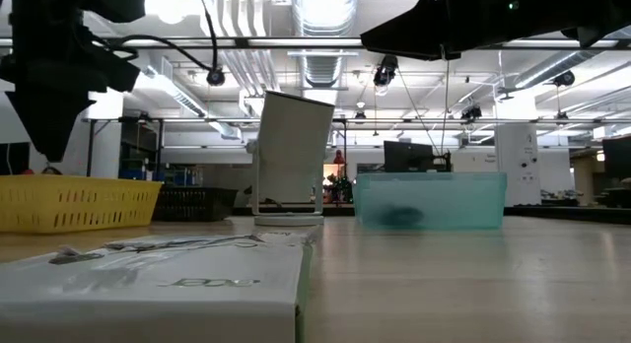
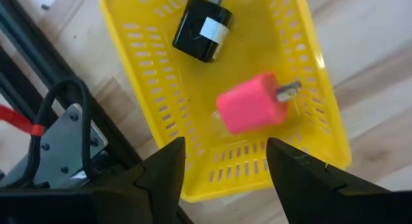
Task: Pick and place items into bin
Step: Put the left white card reader box into the black bin
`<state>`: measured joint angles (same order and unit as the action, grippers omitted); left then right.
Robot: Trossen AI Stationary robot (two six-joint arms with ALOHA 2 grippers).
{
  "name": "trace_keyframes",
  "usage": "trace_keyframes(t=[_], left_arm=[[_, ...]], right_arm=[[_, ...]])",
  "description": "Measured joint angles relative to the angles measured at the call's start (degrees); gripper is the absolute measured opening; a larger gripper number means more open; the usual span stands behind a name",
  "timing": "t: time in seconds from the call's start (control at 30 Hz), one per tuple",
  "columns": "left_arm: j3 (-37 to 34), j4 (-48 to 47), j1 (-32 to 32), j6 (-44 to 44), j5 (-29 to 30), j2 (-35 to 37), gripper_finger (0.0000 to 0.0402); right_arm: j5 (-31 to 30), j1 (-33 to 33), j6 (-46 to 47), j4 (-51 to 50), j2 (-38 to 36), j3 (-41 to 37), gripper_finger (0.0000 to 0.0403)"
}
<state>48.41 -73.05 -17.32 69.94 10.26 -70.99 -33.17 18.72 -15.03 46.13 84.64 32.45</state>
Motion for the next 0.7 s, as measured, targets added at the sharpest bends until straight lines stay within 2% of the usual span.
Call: trace_keyframes(t=[0.3,0.4,0.57,0.7], left_arm=[[4.84,4.46,0.00,-15.80,-1.56,-0.24,0.0202],[7.67,5.84,-0.04,-19.65,-4.99,-0.66,0.0202],[9.04,13.31,-2.01,-29.83,-14.22,-2.60,0.0202],[9.04,18.45,-4.76,-38.87,-17.48,-6.06,0.0202]], right_arm=[[0.00,0.00,-0.19,-0.06,0.00,0.00,0.0224],[0.02,0.00,-0.08,-0.07,0.00,0.00,0.0224],[0.02,0.00,0.02,-0.62,0.00,0.00,0.0224],[0.02,0.00,0.02,-0.98,0.00,0.00,0.0224]])
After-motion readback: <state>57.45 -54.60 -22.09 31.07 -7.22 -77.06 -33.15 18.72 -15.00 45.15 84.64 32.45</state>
